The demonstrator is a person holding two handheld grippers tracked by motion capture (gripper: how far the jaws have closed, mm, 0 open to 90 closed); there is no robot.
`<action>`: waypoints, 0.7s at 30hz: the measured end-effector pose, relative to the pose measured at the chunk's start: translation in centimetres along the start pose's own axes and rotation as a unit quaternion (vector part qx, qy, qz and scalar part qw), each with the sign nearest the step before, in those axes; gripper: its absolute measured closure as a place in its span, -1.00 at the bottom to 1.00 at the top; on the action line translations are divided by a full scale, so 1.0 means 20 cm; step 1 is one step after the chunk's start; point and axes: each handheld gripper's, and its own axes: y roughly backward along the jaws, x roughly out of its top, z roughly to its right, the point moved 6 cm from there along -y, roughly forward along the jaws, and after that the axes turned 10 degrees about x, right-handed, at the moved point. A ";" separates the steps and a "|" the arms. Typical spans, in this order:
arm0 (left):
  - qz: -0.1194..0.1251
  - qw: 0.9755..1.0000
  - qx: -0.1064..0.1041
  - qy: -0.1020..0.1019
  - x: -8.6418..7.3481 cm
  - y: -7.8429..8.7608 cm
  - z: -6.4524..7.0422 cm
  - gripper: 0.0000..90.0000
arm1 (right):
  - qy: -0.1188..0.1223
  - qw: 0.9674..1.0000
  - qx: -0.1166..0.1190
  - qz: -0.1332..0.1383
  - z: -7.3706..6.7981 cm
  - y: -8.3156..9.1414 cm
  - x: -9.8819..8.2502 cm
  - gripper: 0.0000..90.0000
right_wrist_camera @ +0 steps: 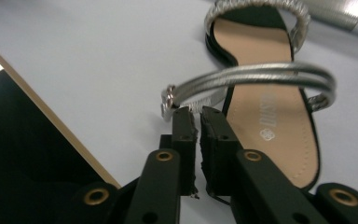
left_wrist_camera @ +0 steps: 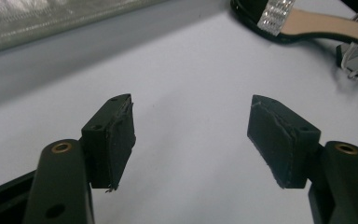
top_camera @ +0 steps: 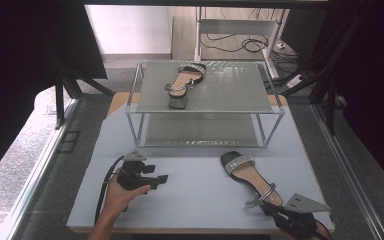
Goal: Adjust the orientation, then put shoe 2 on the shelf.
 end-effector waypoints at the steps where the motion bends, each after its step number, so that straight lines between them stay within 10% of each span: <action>1: -0.001 1.000 0.001 0.001 0.00 0.00 0.00 -0.29 | -0.001 1.000 0.002 0.006 0.00 0.02 0.01 0.77; 9: 0.000 1.000 -0.004 0.007 0.00 0.02 0.01 -0.30 | 0.013 0.999 -0.014 0.041 0.03 0.11 0.16 0.00; 21: -0.013 1.000 0.001 0.001 -0.03 0.00 0.03 -0.30 | 0.000 0.999 0.021 -0.028 0.21 -0.12 0.40 -0.14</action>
